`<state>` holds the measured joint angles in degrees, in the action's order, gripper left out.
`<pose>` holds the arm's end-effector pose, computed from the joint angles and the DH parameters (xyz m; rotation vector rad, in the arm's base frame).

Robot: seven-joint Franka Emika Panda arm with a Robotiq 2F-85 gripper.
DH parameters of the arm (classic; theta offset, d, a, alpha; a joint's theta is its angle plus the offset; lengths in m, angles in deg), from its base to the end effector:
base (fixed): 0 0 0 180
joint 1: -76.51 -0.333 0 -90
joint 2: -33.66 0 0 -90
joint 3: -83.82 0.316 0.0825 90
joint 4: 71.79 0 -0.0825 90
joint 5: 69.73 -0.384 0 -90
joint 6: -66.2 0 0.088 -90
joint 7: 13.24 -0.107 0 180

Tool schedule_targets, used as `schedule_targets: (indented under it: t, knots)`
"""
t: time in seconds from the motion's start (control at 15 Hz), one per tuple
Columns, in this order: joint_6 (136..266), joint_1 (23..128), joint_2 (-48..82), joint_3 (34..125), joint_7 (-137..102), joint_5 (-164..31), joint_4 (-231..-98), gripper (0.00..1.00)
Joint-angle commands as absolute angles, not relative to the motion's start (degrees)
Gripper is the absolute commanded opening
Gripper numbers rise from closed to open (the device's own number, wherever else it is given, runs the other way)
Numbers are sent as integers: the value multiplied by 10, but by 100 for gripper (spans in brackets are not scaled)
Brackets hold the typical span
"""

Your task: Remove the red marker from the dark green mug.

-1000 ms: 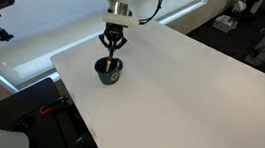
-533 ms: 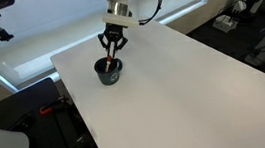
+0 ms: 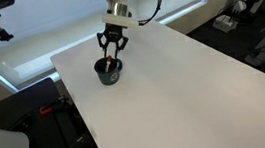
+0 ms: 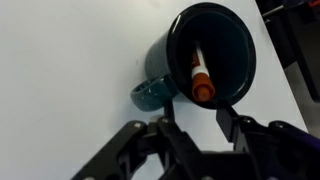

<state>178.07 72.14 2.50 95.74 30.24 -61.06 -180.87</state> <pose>0.5518 0.1495 0.1881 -2.4978 -1.5855 0.7062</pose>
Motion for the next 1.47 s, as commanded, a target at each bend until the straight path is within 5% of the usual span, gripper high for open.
schedule_targets:
  t: [0.0, 0.2, 1.4]
  knots:
    - [1778, 719, 24, 954, 301, -612, -1805, 80]
    - [1777, 715, 36, 952, 290, -608, -1809, 100]
    - [1763, 688, 46, 965, 205, -610, -1830, 100]
